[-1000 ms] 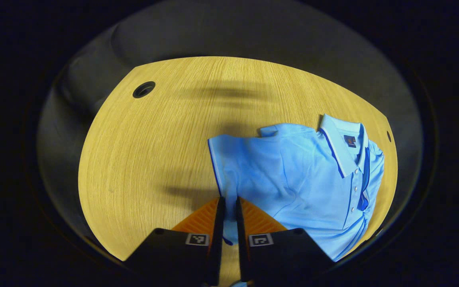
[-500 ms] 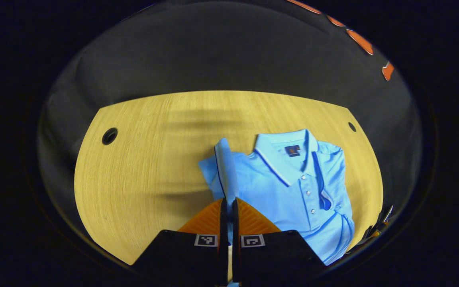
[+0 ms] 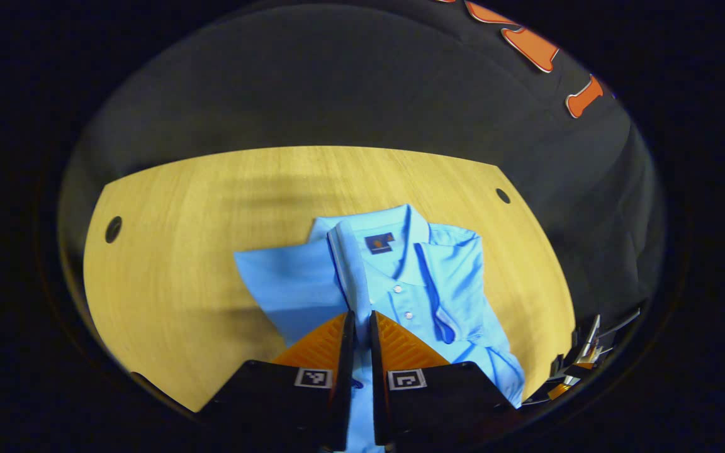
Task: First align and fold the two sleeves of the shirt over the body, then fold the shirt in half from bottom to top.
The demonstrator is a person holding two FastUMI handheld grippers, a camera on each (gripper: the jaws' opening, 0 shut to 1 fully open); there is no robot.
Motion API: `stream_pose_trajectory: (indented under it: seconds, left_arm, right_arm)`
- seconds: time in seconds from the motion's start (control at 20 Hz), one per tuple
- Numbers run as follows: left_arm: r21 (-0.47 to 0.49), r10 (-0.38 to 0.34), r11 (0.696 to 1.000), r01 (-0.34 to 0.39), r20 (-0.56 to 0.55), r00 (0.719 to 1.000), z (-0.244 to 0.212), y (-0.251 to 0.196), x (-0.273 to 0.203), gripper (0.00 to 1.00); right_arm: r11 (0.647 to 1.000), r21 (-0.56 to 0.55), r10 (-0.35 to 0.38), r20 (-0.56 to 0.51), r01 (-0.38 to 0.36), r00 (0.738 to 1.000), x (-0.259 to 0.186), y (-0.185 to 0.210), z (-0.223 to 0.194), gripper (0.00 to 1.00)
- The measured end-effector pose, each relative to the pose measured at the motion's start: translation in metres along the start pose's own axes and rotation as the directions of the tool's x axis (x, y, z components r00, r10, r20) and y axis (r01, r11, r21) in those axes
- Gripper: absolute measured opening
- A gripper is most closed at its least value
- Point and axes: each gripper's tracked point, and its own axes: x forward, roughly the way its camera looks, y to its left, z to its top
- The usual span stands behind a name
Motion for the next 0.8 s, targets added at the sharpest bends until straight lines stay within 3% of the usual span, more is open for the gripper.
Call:
stream_pose_trajectory:
  seconds: [0.05,0.25,0.5,0.8]
  left_arm:
    - [0.006,-0.010,1.000,0.010,0.005,1.000,0.000,-0.006,0.000,0.41]
    - [0.050,0.012,0.999,-0.013,0.029,1.000,-0.013,-0.016,-0.020,0.99]
    - [0.021,0.073,0.997,-0.074,0.049,0.996,-0.049,-0.021,-0.064,0.99]
    - [-0.018,0.141,0.990,-0.140,0.036,0.989,-0.127,-0.018,-0.112,0.99]
  right_arm:
    - [1.000,0.001,0.000,0.002,0.000,1.000,-0.001,-0.003,-0.001,0.98]
    - [1.000,0.000,0.027,-0.008,-0.027,1.000,-0.003,-0.011,-0.004,0.98]
    - [0.996,-0.051,0.071,-0.029,-0.073,0.997,-0.008,-0.024,-0.014,0.98]
    - [0.984,-0.125,0.113,-0.103,-0.125,0.988,-0.012,-0.039,-0.055,0.98]
